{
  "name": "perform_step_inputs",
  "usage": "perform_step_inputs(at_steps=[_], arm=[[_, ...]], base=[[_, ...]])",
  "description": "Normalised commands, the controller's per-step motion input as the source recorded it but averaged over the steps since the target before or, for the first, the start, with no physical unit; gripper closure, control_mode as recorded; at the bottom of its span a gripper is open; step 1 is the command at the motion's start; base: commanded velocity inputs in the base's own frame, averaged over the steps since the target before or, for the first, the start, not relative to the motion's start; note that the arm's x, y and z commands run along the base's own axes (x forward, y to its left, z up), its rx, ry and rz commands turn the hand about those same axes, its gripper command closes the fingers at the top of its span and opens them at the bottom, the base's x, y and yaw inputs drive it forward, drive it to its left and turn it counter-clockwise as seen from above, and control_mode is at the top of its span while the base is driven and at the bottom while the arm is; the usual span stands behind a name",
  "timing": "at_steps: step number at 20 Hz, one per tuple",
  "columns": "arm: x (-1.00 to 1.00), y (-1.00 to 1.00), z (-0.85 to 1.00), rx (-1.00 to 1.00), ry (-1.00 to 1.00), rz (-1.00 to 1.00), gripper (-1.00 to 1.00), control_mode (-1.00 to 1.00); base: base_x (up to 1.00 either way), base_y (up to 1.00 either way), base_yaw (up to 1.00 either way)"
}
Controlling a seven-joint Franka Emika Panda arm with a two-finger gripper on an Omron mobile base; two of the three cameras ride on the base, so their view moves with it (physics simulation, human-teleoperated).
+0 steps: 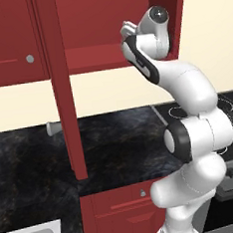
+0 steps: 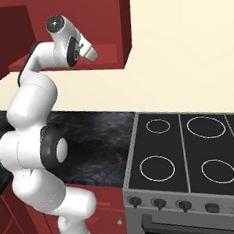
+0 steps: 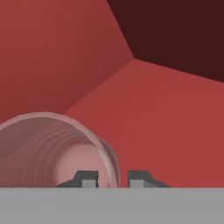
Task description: Move the glass cup from next to the sink to the open cabinet. Then, move the bowl with the peach to the fridge to clear the area for faucet cleaning.
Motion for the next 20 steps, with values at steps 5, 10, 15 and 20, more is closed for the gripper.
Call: perform_step_inputs(at_steps=[5,10,15,20], arm=[[0.19,0.0,0.27,0.0,0.0,-0.06,-1.0,-1.0],[0.3,0.0,0.37,0.0,-0.02,-0.07,-1.0,-1.0],[0.07,0.03,0.14,-0.01,0.0,-0.03,-1.0,-1.0],[-1.0,0.0,-0.68,0.0,-0.22,0.0,-1.0,-1.0]], base=[[0.0,0.0,0.0],[0.0,0.0,0.0],[0.0,0.0,0.0],[0.0,0.0,0.0]])
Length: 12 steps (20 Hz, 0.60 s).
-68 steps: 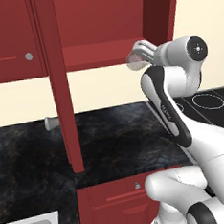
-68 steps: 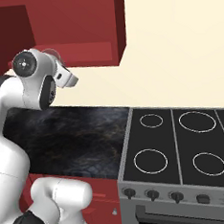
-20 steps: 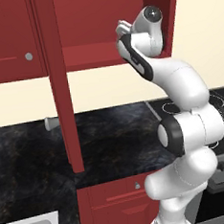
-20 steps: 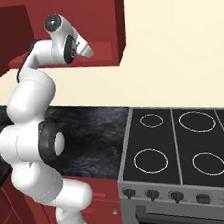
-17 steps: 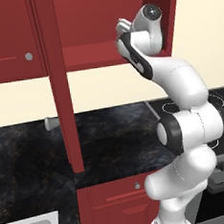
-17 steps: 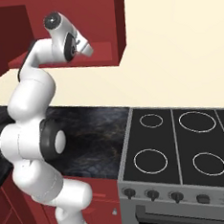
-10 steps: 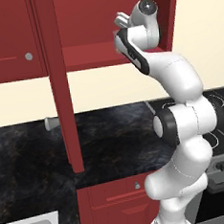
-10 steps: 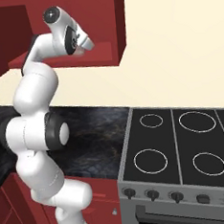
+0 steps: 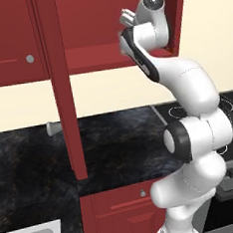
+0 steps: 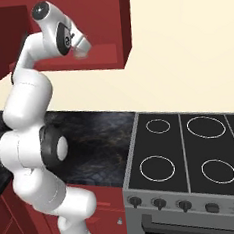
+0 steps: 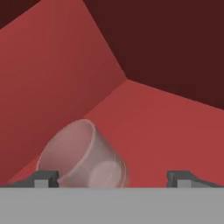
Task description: Move the glass cup from next to the sink to the open cabinet. Then, move the bowl with the peach to the fridge to clear the area for faucet cleaning.
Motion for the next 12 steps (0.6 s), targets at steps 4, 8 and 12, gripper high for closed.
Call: perform_step_inputs(at_steps=[4,8,12], arm=[[-1.0,-0.11,-0.99,0.0,-0.11,0.0,-1.0,-1.0],[-1.0,-0.54,-0.95,0.1,0.0,0.0,-1.0,-1.0],[-0.99,-0.58,-0.44,0.14,-0.01,0.0,-1.0,-1.0]], base=[[0.0,0.0,0.0],[0.0,0.0,0.0],[0.0,0.0,0.0]])
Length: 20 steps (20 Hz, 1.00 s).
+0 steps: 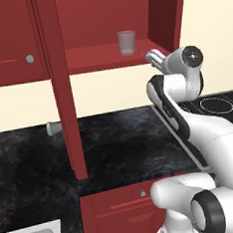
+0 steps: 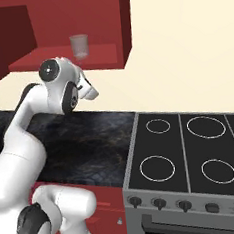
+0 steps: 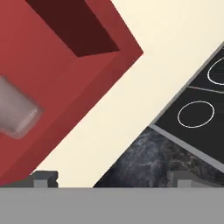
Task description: Move the glass cup from next to the sink to the open cabinet. Then, move the bowl with the peach to the fridge to clear the area for faucet cleaning.
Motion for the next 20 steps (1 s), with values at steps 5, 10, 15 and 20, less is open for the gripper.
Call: perform_step_inputs(at_steps=[5,10,15,20], arm=[[-0.4,-0.18,-0.24,0.03,-0.01,0.0,-1.0,1.0],[0.0,0.0,0.0,0.0,0.0,0.0,-1.0,1.0],[0.0,0.0,0.0,0.0,0.0,0.0,-1.0,1.0],[0.0,0.0,0.0,0.0,0.0,0.0,-1.0,1.0]], base=[[-0.6,-0.22,0.17],[-0.96,-0.37,0.48],[-0.59,-0.09,0.74],[-0.38,0.0,0.85]])
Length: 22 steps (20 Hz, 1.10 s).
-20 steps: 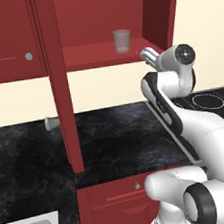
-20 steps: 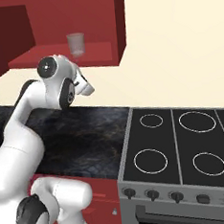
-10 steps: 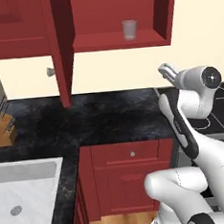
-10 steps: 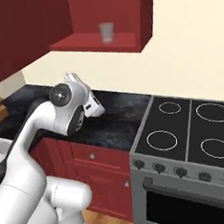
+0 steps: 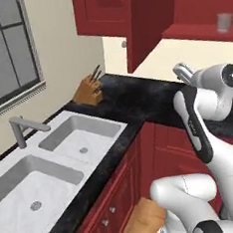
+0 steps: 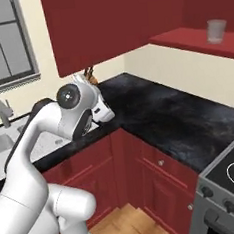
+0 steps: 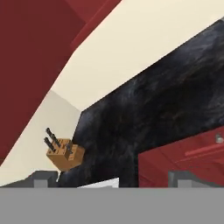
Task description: Move the glass cup from next to the sink to the open cabinet. Then, move the bowl with the peach to the fridge to clear the area for faucet cleaning.
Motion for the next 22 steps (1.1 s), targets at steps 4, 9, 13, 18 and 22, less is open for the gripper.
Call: perform_step_inputs(at_steps=[4,9,13,18,22], arm=[[0.0,0.0,0.0,0.0,0.0,0.0,-1.0,1.0],[0.0,0.0,0.0,0.0,0.0,0.0,-1.0,1.0],[0.0,0.0,0.0,0.0,0.0,0.0,-1.0,1.0],[0.0,0.0,0.0,0.0,0.0,0.0,-1.0,1.0],[0.0,0.0,0.0,0.0,0.0,0.0,-1.0,1.0]], base=[[-0.44,0.0,0.84],[-0.78,0.0,0.69],[-0.46,0.14,0.83],[-0.14,0.79,0.8],[0.07,0.9,0.62]])
